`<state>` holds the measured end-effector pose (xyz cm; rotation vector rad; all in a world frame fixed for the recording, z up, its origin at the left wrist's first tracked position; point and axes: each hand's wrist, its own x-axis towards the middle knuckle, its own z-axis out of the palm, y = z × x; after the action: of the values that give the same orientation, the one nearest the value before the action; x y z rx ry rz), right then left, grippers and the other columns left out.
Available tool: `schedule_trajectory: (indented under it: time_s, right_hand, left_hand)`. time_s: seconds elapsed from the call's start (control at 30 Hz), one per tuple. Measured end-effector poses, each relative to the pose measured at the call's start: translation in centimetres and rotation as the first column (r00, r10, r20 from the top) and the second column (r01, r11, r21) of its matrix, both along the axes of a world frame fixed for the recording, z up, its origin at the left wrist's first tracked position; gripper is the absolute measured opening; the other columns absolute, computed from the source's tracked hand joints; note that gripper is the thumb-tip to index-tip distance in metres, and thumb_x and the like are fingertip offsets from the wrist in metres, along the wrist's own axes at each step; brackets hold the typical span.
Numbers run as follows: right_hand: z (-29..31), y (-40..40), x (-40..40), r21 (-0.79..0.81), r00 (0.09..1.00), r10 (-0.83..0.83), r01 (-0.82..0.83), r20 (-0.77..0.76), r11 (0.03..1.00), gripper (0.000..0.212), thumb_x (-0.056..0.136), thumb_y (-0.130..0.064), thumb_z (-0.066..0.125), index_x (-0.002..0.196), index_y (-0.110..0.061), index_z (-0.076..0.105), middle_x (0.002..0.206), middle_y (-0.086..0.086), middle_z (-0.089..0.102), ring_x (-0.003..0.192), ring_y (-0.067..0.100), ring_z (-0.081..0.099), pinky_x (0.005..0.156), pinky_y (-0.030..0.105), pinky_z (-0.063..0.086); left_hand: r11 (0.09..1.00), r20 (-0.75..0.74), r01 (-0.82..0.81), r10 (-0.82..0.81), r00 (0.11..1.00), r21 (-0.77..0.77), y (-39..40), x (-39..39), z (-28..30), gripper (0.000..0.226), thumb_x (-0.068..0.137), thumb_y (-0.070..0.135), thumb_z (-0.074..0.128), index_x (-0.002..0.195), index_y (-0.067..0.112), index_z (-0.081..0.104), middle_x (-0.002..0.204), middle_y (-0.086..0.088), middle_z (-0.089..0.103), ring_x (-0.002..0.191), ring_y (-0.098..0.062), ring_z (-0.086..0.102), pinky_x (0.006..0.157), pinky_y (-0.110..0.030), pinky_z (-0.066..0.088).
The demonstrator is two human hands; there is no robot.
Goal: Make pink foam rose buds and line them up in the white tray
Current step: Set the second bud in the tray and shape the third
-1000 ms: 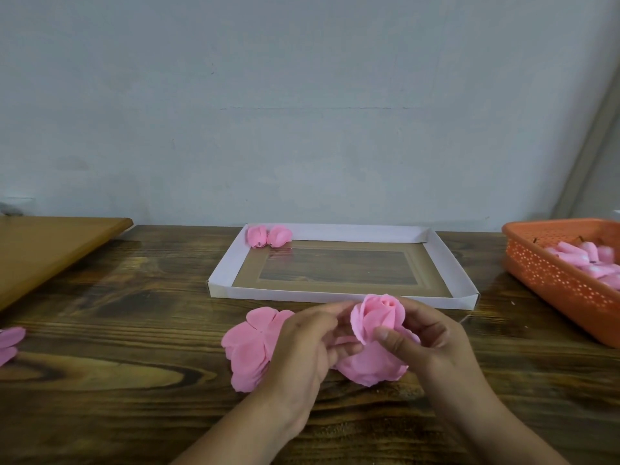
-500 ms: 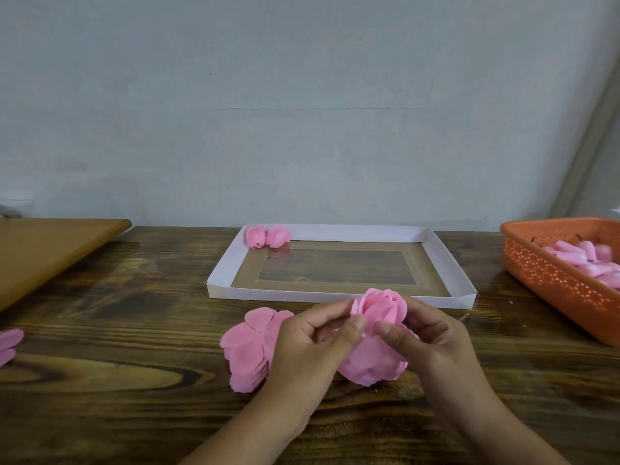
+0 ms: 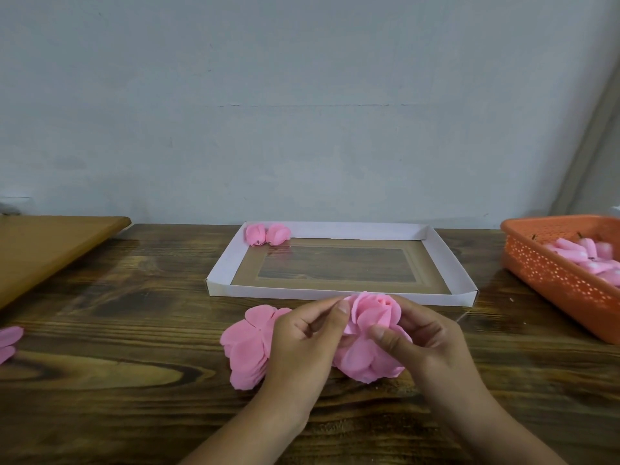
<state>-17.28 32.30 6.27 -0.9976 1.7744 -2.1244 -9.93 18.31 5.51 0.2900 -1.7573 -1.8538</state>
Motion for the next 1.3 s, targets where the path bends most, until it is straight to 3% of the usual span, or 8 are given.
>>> schedule_trajectory:
  time_s: [0.23,0.4,0.57,0.67,0.77,0.97,1.17,1.3]
  right_hand:
    - [-0.31,0.08,-0.32,0.022,1.0,0.005,-0.005,0.026,1.0,0.028,0.078,-0.022,0.071,0.103,-0.032,0.079,0.103,0.004,0.078,0.096,0.022,0.072,0.084,0.034,0.061]
    - [-0.42,0.11,-0.38,0.005,0.999,0.005,-0.005,0.035,1.0,0.029,0.078,-0.023,0.073,0.105,-0.028,0.079,0.102,0.007,0.078,0.094,0.023,0.073,0.077,0.033,0.062]
    - [-0.54,0.11,-0.5,-0.004,1.0,-0.001,0.001,0.027,1.0,0.027,0.078,-0.015,0.073,0.103,-0.023,0.079,0.099,0.009,0.078,0.091,0.025,0.074,0.073,0.033,0.063]
    - [-0.76,0.1,-0.6,0.005,0.999,-0.019,0.019,0.03,1.0,0.033,0.075,-0.012,0.074,0.109,-0.015,0.074,0.1,0.005,0.078,0.093,0.021,0.074,0.071,0.026,0.06]
    - [-0.79,0.08,-0.61,0.038,1.0,-0.01,0.01,0.017,0.999,0.04,0.075,-0.019,0.074,0.115,-0.017,0.072,0.104,0.001,0.078,0.097,0.017,0.073,0.072,0.023,0.059]
    - [-0.68,-0.09,-0.27,0.03,0.999,0.037,-0.036,-0.032,0.999,0.027,0.081,-0.017,0.07,0.106,-0.024,0.079,0.102,0.003,0.078,0.097,0.018,0.074,0.073,0.022,0.059]
    - [-0.42,-0.16,-0.13,0.029,0.997,0.034,-0.032,-0.074,0.999,0.028,0.082,-0.018,0.069,0.102,-0.035,0.079,0.099,-0.002,0.078,0.095,0.013,0.073,0.072,0.019,0.057]
    - [-0.48,-0.14,-0.13,0.036,0.996,0.034,-0.031,-0.077,0.999,0.028,0.082,-0.018,0.069,0.104,-0.032,0.078,0.099,-0.001,0.078,0.096,0.014,0.073,0.072,0.019,0.058]
  left_hand:
    - [0.999,-0.008,0.039,-0.039,0.999,-0.023,0.08,0.09,0.1,0.022,0.097,0.029,0.063,0.1,0.042,0.08,0.098,0.009,0.08,0.091,-0.008,0.075,0.068,-0.016,0.057]
    - [0.994,-0.036,0.11,-0.111,0.993,-0.03,0.19,0.21,0.23,0.03,0.08,0.047,0.069,0.107,0.037,0.079,0.103,0.006,0.08,0.097,-0.011,0.075,0.073,-0.018,0.057]
    - [0.991,-0.025,0.089,-0.092,0.995,-0.097,0.15,0.26,0.19,0.025,0.082,0.035,0.074,0.106,0.04,0.078,0.102,0.009,0.079,0.1,-0.009,0.073,0.076,-0.024,0.06]
    - [0.986,-0.003,0.058,-0.06,0.998,-0.159,0.02,0.24,-0.04,0.031,0.09,0.021,0.074,0.104,0.048,0.076,0.101,0.014,0.078,0.098,-0.005,0.072,0.078,-0.026,0.061]
    - [0.977,0.001,0.038,-0.039,0.999,-0.21,0.0,0.23,-0.13,0.033,0.092,0.021,0.073,0.105,0.052,0.075,0.1,0.018,0.078,0.098,-0.002,0.071,0.078,-0.025,0.062]
    - [0.979,-0.014,-0.001,-0.001,1.0,-0.202,-0.02,0.21,-0.3,0.025,0.087,0.03,0.075,0.101,0.051,0.076,0.099,0.018,0.077,0.098,-0.004,0.072,0.077,-0.025,0.061]
    - [0.981,-0.029,0.014,-0.02,0.999,-0.194,-0.07,0.22,-0.24,0.025,0.088,0.025,0.075,0.103,0.045,0.077,0.098,0.015,0.078,0.097,-0.005,0.073,0.077,-0.021,0.059]
    - [0.981,-0.022,0.017,-0.022,1.0,-0.192,-0.03,0.25,-0.18,0.028,0.089,0.02,0.075,0.102,0.044,0.077,0.097,0.015,0.078,0.097,-0.004,0.072,0.077,-0.019,0.058]
